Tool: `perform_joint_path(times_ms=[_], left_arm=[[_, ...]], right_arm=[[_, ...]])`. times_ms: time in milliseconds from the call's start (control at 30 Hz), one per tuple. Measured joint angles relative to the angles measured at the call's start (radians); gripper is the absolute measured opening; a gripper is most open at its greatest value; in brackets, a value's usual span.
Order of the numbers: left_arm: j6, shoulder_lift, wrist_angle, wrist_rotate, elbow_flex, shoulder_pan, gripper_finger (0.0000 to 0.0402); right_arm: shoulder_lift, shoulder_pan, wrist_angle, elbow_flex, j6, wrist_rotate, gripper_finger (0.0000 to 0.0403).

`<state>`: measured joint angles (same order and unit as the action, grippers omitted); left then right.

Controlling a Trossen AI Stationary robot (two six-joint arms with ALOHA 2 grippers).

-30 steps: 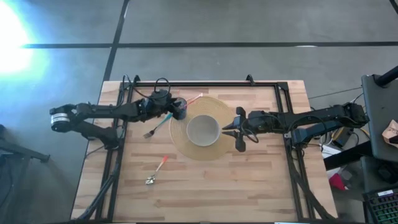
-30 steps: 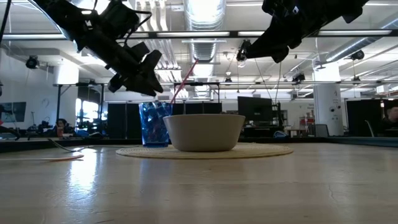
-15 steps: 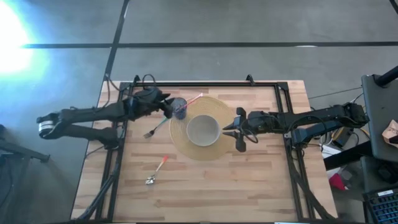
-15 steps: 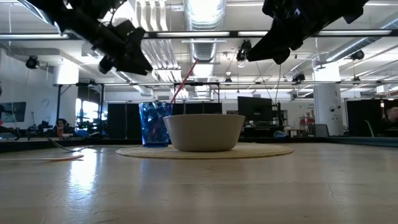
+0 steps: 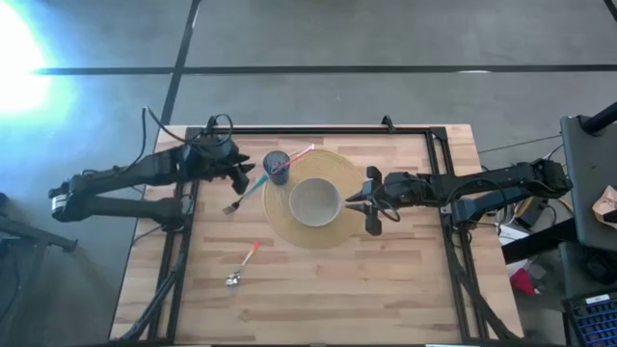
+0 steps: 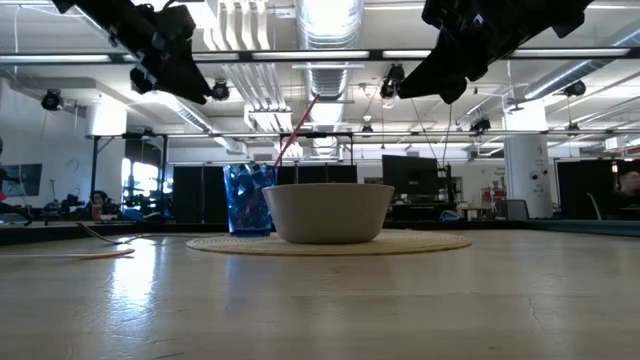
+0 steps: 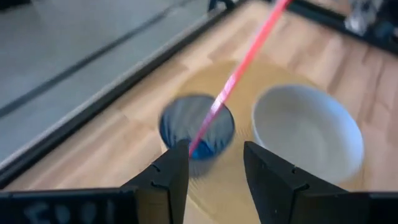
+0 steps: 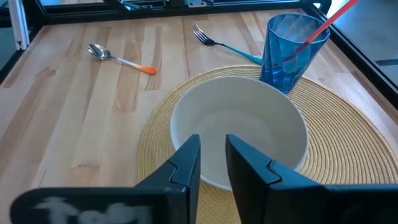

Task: Pick & Place Utensil
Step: Put the blue fork into the gray bowl on the brown mat

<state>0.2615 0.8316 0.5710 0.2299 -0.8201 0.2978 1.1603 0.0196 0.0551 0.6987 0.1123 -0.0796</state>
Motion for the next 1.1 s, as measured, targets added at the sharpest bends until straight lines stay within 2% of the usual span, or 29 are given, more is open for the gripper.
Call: perform_joint_path(times_ms=[467,767,1100], left_arm=[[0.160,0.090,0.322,-0.037,-0.021,-0.088,0.0145],[0.187,0.142,0.331,-0.125,0.033,-0.090,0.0145],[0.221,0.186,0.309,-0.134,0.121,-0.089,0.0145]], right_arm=[[-0.001,0.000,0.000,0.000,-0.001,0.000,0.0085],[-0.002,0.000,0.001,0.000,-0.001,0.000,0.0088],[-0.002,0.000,0.000,0.000,-0.006,0.000,0.0068]])
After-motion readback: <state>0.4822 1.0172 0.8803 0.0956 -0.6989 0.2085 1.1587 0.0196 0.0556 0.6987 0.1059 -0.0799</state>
